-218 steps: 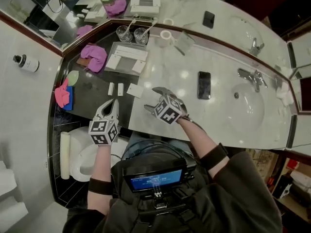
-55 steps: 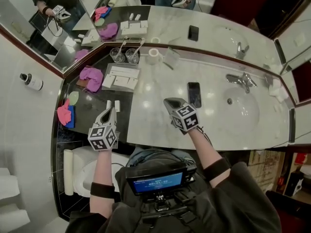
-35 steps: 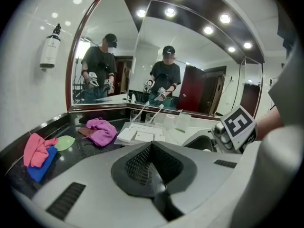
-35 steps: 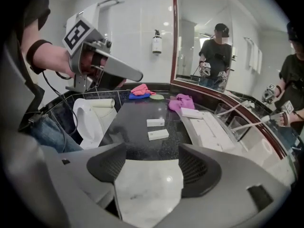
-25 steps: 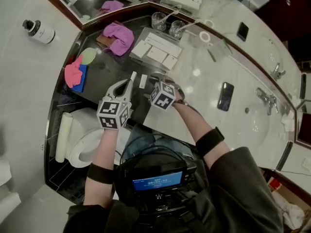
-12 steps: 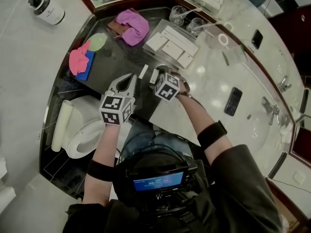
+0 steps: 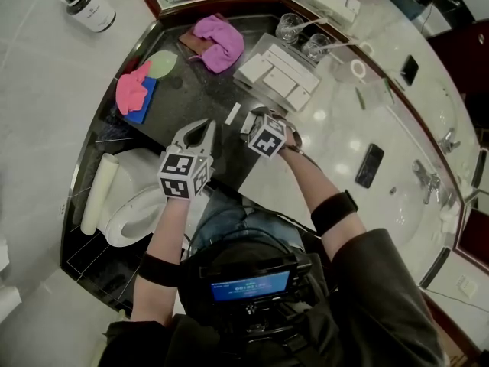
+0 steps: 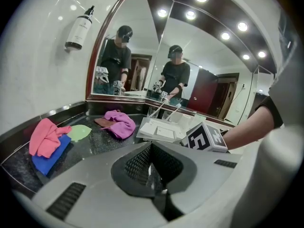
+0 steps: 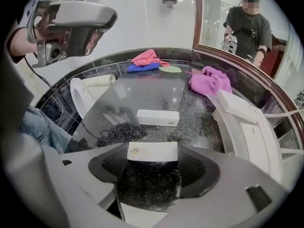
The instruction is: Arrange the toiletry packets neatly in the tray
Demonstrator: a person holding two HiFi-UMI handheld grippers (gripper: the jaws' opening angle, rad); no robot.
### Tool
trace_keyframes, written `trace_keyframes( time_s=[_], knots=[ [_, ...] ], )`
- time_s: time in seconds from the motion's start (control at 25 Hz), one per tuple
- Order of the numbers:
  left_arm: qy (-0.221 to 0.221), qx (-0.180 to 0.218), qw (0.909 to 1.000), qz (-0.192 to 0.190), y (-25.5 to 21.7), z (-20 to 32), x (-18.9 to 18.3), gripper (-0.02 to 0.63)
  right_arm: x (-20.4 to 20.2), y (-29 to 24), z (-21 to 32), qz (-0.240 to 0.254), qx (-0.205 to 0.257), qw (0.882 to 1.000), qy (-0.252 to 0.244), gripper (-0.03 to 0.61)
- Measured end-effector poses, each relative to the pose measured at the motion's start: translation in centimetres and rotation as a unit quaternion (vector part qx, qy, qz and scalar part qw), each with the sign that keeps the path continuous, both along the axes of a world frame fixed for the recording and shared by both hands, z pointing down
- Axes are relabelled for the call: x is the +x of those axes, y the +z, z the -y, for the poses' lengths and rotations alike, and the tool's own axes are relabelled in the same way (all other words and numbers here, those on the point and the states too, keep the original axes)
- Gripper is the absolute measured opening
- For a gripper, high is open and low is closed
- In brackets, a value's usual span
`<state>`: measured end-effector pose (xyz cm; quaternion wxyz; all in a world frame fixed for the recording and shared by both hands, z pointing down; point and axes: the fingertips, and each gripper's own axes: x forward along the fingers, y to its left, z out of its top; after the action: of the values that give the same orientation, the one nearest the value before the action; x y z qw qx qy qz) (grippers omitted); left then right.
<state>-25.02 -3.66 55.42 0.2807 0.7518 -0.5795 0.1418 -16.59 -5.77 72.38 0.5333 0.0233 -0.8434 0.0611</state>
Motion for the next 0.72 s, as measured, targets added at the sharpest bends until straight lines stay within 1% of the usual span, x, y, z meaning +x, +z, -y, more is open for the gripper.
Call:
trace_keyframes(
  time_s=[0.16,0.36,0.6,0.72],
  knots=[
    [0.002,-0.001,1.0,0.003,-0.1,-0.2,0.3,0.002,0.4,-0.6,0.1,0.006,0.006,1.0,0.01,0.339],
    [0.01,0.002,0.9999,0.006,-0.5,-0.1,0.9,0.002,0.8,-3.5,1.1,0.049,0.016,0.997,0.048,0.339],
    [0.03,0.008,0.9995,0.011,-1.2,0.2,2.6,0.002,3.3,-7.1,0.9,0.092,0.015,0.991,0.095,0.341],
    [0.048,0.008,0.9987,0.016,-1.3,0.5,4.0,0.002,5.0,-9.5,0.6,0.11,0.025,0.987,0.116,0.341]
  ],
)
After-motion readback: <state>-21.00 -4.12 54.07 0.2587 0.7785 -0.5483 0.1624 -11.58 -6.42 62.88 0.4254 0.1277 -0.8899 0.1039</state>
